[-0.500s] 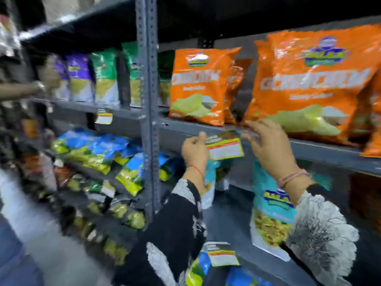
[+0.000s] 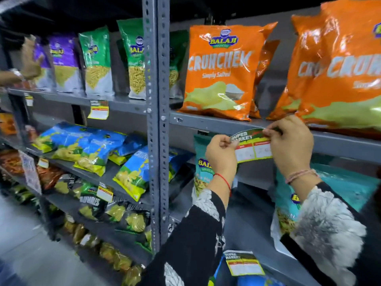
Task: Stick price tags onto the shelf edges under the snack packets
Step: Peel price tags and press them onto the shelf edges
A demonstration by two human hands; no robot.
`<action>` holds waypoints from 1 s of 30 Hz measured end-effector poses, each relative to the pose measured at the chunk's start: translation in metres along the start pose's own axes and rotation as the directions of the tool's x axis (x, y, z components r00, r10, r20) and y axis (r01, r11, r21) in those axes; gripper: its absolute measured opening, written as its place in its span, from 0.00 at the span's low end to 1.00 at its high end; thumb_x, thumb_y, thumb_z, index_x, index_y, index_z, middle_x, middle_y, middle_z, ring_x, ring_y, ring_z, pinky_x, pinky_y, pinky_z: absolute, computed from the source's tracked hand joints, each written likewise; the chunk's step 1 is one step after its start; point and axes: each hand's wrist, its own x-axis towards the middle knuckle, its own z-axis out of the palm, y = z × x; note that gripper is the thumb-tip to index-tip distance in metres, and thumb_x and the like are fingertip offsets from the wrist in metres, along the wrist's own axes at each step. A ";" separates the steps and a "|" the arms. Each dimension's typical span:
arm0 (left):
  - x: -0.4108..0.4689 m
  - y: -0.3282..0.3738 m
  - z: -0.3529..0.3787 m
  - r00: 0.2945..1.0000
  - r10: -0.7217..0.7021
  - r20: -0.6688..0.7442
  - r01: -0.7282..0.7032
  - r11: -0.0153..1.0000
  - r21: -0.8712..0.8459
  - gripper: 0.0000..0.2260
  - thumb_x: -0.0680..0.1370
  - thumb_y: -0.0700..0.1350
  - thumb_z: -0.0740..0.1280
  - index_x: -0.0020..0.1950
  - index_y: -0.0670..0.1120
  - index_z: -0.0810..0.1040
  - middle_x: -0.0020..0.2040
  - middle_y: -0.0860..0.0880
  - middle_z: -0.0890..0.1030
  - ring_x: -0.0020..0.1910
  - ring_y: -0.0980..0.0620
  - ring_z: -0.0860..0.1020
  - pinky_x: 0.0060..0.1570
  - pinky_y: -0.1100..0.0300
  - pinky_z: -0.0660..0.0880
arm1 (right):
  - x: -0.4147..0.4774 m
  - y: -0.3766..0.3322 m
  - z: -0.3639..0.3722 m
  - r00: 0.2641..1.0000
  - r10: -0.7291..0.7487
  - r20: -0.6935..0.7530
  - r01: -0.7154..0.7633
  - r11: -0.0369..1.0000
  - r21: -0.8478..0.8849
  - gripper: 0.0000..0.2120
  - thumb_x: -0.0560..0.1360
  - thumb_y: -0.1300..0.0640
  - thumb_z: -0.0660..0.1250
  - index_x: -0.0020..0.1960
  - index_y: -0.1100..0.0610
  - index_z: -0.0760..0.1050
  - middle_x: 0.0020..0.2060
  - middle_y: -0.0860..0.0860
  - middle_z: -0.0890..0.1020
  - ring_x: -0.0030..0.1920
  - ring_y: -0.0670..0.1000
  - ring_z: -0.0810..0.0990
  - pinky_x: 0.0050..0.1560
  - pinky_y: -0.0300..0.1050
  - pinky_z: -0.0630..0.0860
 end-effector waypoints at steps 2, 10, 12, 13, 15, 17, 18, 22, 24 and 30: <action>-0.003 0.001 -0.004 0.995 0.095 -0.024 -0.095 0.995 -0.024 0.18 0.68 0.32 0.70 0.29 0.52 0.68 0.28 0.55 0.71 0.26 0.67 0.72 0.29 0.77 0.67 | -0.015 0.000 -0.003 0.994 -0.011 -0.107 0.019 0.997 0.072 0.04 0.66 0.72 0.69 0.34 0.66 0.76 0.33 0.63 0.79 0.38 0.53 0.72 0.38 0.44 0.66; 0.018 0.010 0.004 0.984 0.175 0.018 -0.175 0.984 -0.009 0.07 0.69 0.37 0.71 0.38 0.45 0.75 0.30 0.57 0.73 0.31 0.62 0.71 0.30 0.79 0.69 | -0.024 0.003 0.005 0.974 0.092 -0.208 -0.079 0.995 0.067 0.04 0.69 0.64 0.70 0.36 0.62 0.78 0.33 0.59 0.81 0.37 0.53 0.75 0.37 0.42 0.68; 0.021 0.010 0.009 0.981 0.192 0.003 -0.192 0.981 0.004 0.07 0.68 0.38 0.72 0.37 0.45 0.74 0.30 0.57 0.73 0.30 0.61 0.71 0.30 0.79 0.68 | -0.021 0.004 0.005 0.976 0.068 -0.208 -0.066 0.998 0.016 0.04 0.69 0.64 0.70 0.36 0.62 0.78 0.33 0.58 0.81 0.36 0.55 0.76 0.36 0.44 0.67; 0.021 0.010 0.010 0.981 0.192 -0.009 -0.192 0.981 0.009 0.08 0.68 0.39 0.72 0.36 0.46 0.73 0.30 0.56 0.73 0.31 0.61 0.71 0.30 0.78 0.68 | -0.020 0.003 0.005 0.979 0.055 -0.195 -0.060 0.998 -0.016 0.05 0.69 0.63 0.71 0.35 0.62 0.77 0.33 0.58 0.80 0.35 0.57 0.77 0.34 0.45 0.67; 0.021 0.009 0.014 0.982 0.188 -0.036 -0.187 0.982 0.019 0.11 0.68 0.39 0.71 0.35 0.48 0.70 0.32 0.54 0.72 0.31 0.60 0.70 0.31 0.76 0.69 | -0.016 0.002 0.004 0.986 0.046 -0.158 -0.059 0.995 -0.078 0.07 0.69 0.64 0.71 0.33 0.62 0.75 0.33 0.59 0.79 0.34 0.59 0.76 0.31 0.47 0.66; 0.021 0.008 0.016 0.977 0.195 -0.081 -0.194 0.981 0.015 0.14 0.67 0.39 0.72 0.36 0.49 0.67 0.37 0.49 0.72 0.33 0.56 0.69 0.34 0.70 0.68 | -0.013 0.000 0.002 0.990 0.060 -0.125 -0.073 0.992 -0.099 0.09 0.68 0.64 0.71 0.33 0.62 0.73 0.35 0.59 0.77 0.33 0.60 0.75 0.27 0.47 0.68; 0.022 0.007 0.016 0.979 0.185 -0.089 -0.186 0.983 0.008 0.14 0.66 0.39 0.73 0.39 0.48 0.67 0.39 0.48 0.70 0.34 0.53 0.68 0.36 0.68 0.68 | -0.012 -0.002 0.000 0.991 0.080 -0.111 -0.090 0.992 -0.090 0.08 0.68 0.63 0.72 0.33 0.62 0.74 0.37 0.59 0.77 0.32 0.60 0.75 0.26 0.47 0.70; 0.022 0.001 0.010 0.991 0.117 -0.063 -0.115 0.992 0.043 0.19 0.66 0.42 0.74 0.44 0.46 0.63 0.37 0.51 0.65 0.39 0.50 0.69 0.37 0.71 0.67 | -0.006 -0.004 -0.012 0.981 0.170 -0.090 -0.172 0.985 -0.016 0.09 0.66 0.60 0.75 0.41 0.61 0.76 0.44 0.60 0.76 0.34 0.60 0.75 0.30 0.51 0.75; 0.015 -0.003 0.009 0.987 0.108 -0.116 -0.098 0.991 0.088 0.19 0.67 0.42 0.73 0.44 0.46 0.62 0.38 0.50 0.65 0.41 0.47 0.69 0.45 0.59 0.70 | -0.008 0.000 -0.018 0.974 0.206 -0.093 -0.199 0.977 0.083 0.16 0.66 0.62 0.74 0.51 0.61 0.74 0.51 0.61 0.75 0.37 0.62 0.77 0.35 0.55 0.77; -0.061 -0.037 0.040 0.934 0.305 -0.187 -0.260 0.938 0.231 0.10 0.69 0.36 0.66 0.46 0.40 0.68 0.40 0.43 0.68 0.40 0.40 0.70 0.46 0.41 0.72 | -0.065 0.043 -0.049 0.992 -0.102 -0.075 0.096 0.992 -0.080 0.19 0.71 0.62 0.68 0.59 0.59 0.66 0.63 0.55 0.62 0.58 0.62 0.72 0.56 0.55 0.73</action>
